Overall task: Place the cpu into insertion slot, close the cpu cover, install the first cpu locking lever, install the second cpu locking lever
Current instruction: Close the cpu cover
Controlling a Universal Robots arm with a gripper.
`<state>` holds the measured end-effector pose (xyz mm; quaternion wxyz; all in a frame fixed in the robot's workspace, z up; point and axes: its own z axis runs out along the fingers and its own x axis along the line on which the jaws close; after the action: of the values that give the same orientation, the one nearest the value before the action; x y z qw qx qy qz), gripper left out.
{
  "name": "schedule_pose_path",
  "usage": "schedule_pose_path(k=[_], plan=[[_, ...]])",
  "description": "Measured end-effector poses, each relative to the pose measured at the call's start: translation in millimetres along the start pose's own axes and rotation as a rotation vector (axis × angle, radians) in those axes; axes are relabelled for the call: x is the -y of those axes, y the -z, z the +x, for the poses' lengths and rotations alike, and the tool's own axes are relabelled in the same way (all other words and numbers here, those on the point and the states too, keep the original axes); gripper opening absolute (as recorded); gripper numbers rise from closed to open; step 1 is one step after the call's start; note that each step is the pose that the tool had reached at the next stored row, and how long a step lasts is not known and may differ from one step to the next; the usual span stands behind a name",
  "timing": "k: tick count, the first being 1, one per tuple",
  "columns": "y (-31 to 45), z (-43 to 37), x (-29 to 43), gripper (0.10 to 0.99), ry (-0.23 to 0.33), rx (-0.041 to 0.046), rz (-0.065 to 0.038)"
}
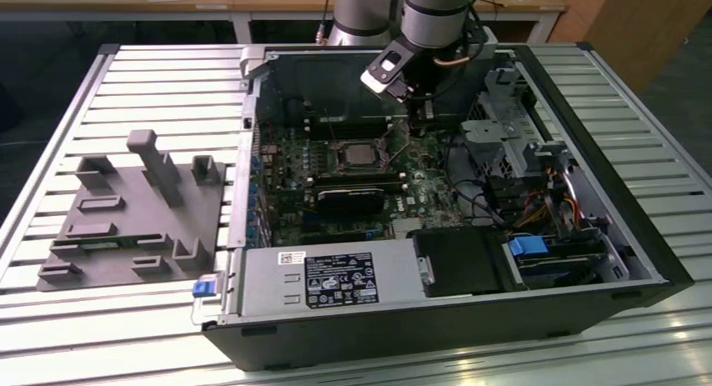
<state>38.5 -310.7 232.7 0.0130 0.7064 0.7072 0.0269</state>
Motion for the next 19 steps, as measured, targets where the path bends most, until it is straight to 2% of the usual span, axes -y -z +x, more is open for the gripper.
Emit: schedule_pose_path(k=[14,19], plan=[[1.0,0.1,18.5,0.106,0.001,-0.0001,-0.028],[1.3,0.1,24.3,0.106,0.001,0.0,-0.034]])
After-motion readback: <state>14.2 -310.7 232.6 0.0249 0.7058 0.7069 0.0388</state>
